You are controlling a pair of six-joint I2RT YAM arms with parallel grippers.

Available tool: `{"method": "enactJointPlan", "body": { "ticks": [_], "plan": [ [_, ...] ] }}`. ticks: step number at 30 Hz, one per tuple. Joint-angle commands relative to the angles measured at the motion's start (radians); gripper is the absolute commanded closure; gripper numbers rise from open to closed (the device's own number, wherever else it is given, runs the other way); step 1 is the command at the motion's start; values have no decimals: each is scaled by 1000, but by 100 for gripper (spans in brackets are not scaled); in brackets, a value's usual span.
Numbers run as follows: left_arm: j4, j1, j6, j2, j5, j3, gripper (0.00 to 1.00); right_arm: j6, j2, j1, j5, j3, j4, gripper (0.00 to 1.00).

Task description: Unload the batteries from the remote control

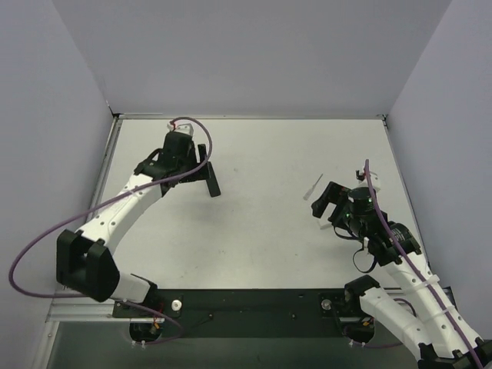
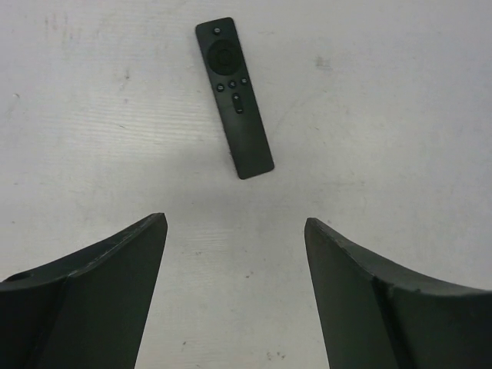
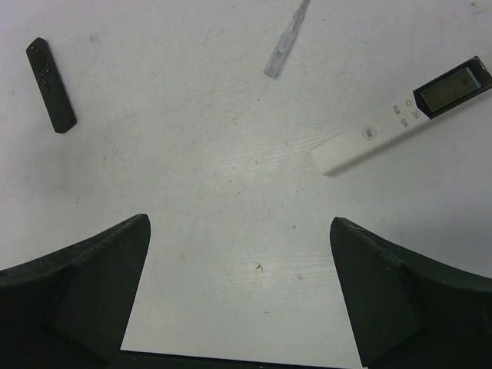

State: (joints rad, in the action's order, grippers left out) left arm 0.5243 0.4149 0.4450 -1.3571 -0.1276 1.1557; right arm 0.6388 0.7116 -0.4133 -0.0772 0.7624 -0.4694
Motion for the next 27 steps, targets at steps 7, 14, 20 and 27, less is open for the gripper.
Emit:
{"method": "enactJointPlan", "body": {
  "ticks": [7, 14, 20, 27],
  "plan": [
    [203, -1, 46, -473, -225, 341, 18, 22, -40, -2, 8, 37, -86, 4],
    [167, 5, 50, -623, -182, 427, 18, 19, -98, -1, 19, 11, -115, 4],
    [149, 9, 37, -701, -135, 464, 18, 13, -106, -2, 28, 8, -127, 5],
    [161, 10, 26, -760, -127, 504, 18, -7, -77, -1, 27, 18, -129, 5]
  ]
}}
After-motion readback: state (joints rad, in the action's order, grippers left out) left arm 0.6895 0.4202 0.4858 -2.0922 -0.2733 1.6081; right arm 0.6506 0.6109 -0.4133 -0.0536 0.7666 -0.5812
